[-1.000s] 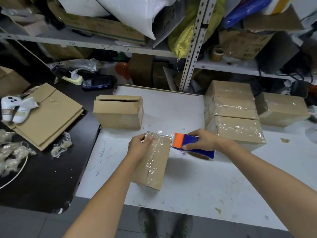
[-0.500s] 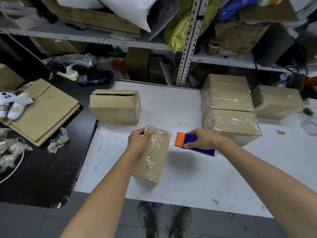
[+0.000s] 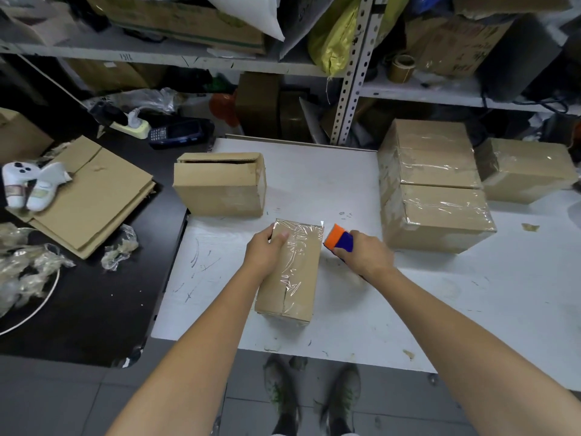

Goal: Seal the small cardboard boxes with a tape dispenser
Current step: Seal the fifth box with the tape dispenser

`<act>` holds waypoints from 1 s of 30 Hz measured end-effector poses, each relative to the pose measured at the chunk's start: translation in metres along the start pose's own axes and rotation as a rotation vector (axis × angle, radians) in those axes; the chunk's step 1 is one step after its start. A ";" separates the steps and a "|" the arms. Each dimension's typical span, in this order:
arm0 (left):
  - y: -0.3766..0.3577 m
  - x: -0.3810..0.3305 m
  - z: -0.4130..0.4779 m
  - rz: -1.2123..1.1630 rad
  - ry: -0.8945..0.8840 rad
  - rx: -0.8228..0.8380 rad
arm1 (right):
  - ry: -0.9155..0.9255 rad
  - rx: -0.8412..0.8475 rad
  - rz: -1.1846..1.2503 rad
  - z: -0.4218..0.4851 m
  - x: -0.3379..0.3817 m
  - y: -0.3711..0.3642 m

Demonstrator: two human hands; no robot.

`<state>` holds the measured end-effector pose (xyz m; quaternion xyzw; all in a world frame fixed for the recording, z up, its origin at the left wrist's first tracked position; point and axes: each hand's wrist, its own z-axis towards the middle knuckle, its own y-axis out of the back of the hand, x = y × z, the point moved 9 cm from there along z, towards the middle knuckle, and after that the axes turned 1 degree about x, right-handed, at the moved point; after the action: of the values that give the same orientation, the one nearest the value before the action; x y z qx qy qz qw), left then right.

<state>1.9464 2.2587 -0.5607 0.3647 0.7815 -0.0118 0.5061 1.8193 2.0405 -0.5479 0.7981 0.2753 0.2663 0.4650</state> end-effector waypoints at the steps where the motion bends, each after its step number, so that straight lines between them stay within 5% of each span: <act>1: 0.000 0.001 0.000 -0.007 0.008 -0.013 | 0.019 -0.029 -0.048 -0.002 0.001 -0.004; 5: 0.005 0.000 -0.007 -0.111 0.034 -0.058 | 0.090 0.034 -0.157 -0.003 -0.008 -0.037; 12: 0.029 -0.006 -0.018 -0.203 -0.012 -0.101 | 0.143 0.273 0.010 -0.017 -0.019 -0.050; 16: 0.041 -0.043 -0.035 -0.215 -0.105 -0.109 | 0.169 0.032 0.108 -0.028 0.006 0.036; 21: 0.044 -0.111 -0.060 -0.247 -0.255 -0.089 | 0.375 0.074 0.657 -0.050 0.093 0.108; 30: 0.069 -0.174 -0.089 -0.280 -0.293 -0.081 | 0.526 0.001 0.811 -0.078 0.124 0.181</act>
<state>1.9556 2.2465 -0.3536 0.2264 0.7424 -0.1034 0.6220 1.8887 2.0963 -0.3326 0.7469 0.0502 0.6190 0.2377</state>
